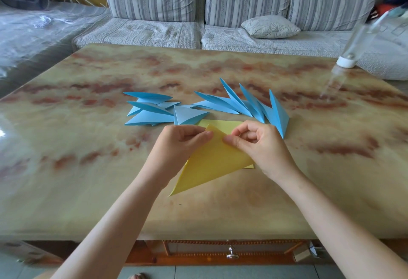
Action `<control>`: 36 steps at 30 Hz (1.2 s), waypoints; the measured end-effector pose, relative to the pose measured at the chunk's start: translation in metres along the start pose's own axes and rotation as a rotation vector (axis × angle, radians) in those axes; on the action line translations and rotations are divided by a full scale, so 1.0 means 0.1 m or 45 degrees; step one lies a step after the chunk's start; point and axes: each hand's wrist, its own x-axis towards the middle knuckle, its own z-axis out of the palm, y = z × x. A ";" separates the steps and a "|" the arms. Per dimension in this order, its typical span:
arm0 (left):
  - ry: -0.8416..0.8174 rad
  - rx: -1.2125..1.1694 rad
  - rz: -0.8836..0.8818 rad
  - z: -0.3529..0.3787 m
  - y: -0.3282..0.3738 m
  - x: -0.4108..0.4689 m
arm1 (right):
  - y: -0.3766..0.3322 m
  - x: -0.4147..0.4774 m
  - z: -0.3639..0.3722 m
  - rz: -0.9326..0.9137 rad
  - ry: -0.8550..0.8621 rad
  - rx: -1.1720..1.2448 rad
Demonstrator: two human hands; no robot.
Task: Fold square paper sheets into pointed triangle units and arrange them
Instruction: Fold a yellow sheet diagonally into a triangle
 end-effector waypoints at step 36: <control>0.462 -0.853 -0.198 0.18 -0.02 -0.06 | -0.17 -0.11 0.30 0.666 -0.012 0.924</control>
